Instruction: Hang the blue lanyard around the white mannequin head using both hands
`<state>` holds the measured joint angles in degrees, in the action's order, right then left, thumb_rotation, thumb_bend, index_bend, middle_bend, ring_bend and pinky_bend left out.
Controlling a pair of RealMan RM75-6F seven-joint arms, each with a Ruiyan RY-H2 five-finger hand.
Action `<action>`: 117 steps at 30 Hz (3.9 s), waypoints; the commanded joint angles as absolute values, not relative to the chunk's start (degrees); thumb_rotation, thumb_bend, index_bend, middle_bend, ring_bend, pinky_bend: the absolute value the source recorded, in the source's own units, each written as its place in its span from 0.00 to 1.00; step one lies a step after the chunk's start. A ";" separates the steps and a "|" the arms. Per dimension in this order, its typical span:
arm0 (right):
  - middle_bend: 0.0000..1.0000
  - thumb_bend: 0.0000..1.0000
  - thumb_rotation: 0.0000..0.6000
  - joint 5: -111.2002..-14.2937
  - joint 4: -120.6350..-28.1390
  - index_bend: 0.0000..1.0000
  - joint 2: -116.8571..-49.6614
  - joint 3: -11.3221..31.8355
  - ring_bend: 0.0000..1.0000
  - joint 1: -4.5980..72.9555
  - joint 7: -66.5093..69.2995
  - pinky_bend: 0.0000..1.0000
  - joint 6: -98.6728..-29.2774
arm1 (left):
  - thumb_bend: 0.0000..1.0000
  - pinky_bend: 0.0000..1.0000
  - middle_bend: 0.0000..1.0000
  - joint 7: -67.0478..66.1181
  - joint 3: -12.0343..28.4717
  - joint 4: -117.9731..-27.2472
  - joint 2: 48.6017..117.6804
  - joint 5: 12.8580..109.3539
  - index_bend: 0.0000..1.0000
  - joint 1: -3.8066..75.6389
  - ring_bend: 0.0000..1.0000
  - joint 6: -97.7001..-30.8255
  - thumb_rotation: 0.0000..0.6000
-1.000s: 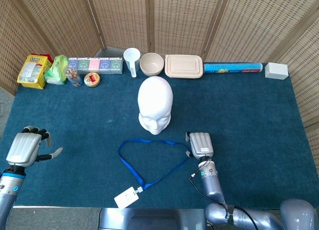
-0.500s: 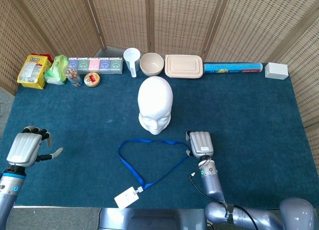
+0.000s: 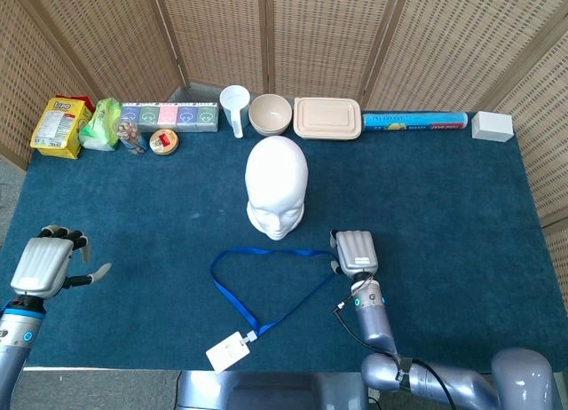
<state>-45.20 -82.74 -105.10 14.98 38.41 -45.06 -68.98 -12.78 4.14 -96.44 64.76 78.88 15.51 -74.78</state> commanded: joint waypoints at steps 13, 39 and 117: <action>0.90 0.39 1.00 -44.50 -83.47 0.48 -104.25 13.88 1.00 38.93 -47.17 1.00 -69.47 | 0.21 0.27 0.51 -12.50 4.00 -96.41 64.86 79.23 0.65 15.52 0.39 -74.87 0.56; 0.90 0.41 1.00 -44.96 -83.13 0.51 -104.34 12.20 1.00 38.83 -47.49 1.00 -69.68 | 0.21 0.27 0.51 -11.76 3.74 -96.43 64.79 79.72 0.65 15.26 0.38 -75.14 0.56; 0.93 0.48 1.00 -48.38 -89.12 0.58 -101.40 10.89 1.00 37.61 -43.77 1.00 -70.01 | 0.25 1.00 1.00 -51.59 10.93 -90.16 95.93 53.06 0.65 36.27 1.00 -65.88 0.55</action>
<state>-48.40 -89.13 -101.41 10.88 37.63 -43.78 -70.03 -51.31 10.95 -90.46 95.56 53.43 35.90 -66.00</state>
